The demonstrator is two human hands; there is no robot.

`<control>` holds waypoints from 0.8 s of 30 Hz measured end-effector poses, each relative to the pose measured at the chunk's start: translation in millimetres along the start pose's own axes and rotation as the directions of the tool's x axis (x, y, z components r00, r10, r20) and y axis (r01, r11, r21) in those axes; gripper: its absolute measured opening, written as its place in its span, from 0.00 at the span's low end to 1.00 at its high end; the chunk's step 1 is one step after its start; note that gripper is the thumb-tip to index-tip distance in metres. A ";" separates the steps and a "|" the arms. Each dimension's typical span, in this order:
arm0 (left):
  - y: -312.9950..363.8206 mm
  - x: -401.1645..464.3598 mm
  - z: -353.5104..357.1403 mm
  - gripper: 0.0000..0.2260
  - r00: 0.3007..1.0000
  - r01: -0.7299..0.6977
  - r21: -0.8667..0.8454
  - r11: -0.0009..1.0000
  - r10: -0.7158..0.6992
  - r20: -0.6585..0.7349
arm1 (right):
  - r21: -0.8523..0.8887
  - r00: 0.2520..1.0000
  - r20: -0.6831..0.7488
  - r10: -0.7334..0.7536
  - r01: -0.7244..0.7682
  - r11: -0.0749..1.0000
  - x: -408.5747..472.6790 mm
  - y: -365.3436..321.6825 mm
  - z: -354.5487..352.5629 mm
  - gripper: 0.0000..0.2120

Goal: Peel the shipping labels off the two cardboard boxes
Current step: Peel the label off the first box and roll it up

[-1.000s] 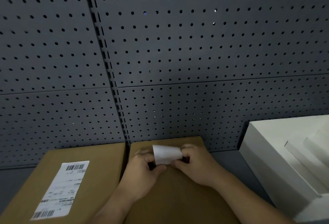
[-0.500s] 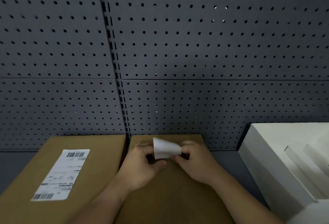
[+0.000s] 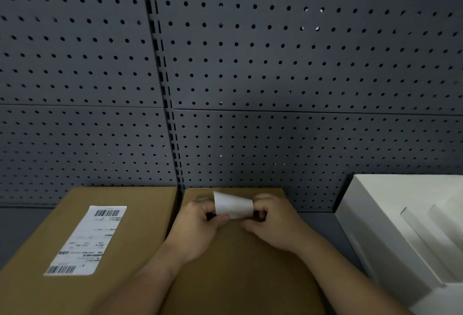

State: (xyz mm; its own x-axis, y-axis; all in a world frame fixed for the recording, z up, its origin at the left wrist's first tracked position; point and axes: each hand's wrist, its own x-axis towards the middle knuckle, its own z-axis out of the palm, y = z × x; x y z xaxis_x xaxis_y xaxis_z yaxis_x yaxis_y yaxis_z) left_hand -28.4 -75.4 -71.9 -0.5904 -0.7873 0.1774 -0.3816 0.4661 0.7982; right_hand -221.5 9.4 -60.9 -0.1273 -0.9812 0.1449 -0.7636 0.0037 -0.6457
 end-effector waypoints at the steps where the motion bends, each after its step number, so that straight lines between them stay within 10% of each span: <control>1: 0.3 0.0 0.0 0.10 1.000 0.004 0.001 1.000 -0.004 0.000 | -0.019 1.000 -0.001 0.005 -0.005 1.000 4.1 1.0 0.4 0.11; 24: 12.4 0.1 0.8 0.09 1.000 0.013 0.099 0.995 -0.011 -0.019 | 0.004 0.995 -0.096 0.040 -0.039 0.999 3.6 5.0 6.8 0.13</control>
State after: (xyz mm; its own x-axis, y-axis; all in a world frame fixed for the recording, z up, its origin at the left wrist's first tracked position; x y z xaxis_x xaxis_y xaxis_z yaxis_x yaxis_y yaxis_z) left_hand -33.7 -69.3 -62.4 -0.5730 -0.7997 0.1795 -0.4576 0.4939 0.7393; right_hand -221.5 4.5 -68.6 -0.2179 -0.9572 0.1908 -0.7555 0.0416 -0.6538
